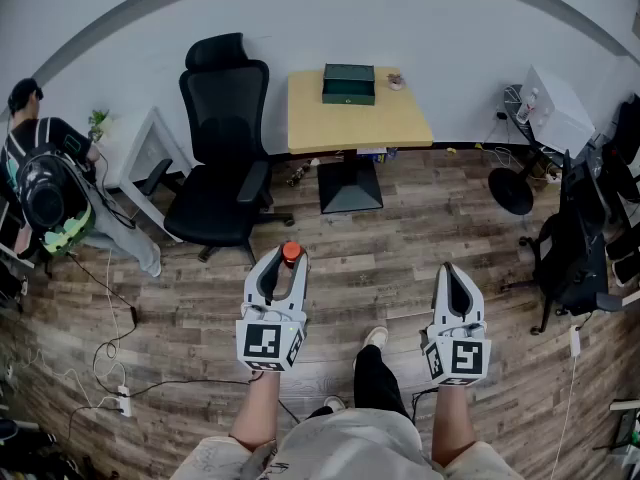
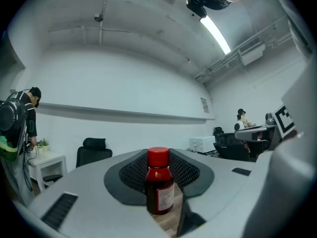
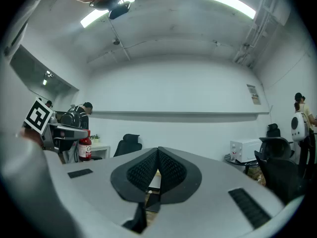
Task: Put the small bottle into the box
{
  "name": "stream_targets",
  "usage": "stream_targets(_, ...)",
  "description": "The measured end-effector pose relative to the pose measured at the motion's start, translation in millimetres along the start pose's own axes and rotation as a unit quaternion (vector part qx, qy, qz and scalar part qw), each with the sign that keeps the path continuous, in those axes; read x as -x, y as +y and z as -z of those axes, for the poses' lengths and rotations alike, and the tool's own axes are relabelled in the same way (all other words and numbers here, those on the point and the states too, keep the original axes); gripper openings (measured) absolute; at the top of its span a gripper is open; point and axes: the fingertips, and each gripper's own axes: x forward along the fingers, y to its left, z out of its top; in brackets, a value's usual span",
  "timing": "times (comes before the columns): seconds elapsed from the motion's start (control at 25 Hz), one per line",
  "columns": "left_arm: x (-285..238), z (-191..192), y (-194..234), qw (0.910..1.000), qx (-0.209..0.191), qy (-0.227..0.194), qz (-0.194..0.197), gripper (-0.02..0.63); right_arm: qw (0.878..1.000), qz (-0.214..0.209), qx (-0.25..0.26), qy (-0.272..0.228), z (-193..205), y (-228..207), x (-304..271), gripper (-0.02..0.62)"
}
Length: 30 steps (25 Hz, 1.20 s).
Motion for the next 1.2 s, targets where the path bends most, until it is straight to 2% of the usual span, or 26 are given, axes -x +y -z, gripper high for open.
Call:
stream_targets(0.28, 89.6, -9.5, -19.5, 1.0000, 0.002, 0.006, 0.001, 0.133, 1.000, -0.005, 0.004, 0.007, -14.5, 30.9, 72.1, 0.014)
stream_targets(0.56, 118.7, -14.0, -29.2, 1.0000, -0.003, -0.005, 0.000, 0.134, 1.000, -0.006, -0.012, -0.008, -17.9, 39.2, 95.6, 0.015)
stream_targets(0.84, 109.3, -7.1, -21.2, 0.9999, -0.004, 0.005, -0.011, 0.135, 1.000, -0.011, -0.017, -0.002, -10.6, 36.1, 82.6, 0.015)
stream_targets(1.2, 53.5, -8.0, -21.9, 0.9998, -0.011, 0.008, -0.017, 0.135, 0.999, -0.022, -0.026, 0.005, 0.1, 6.4, 32.9, 0.015)
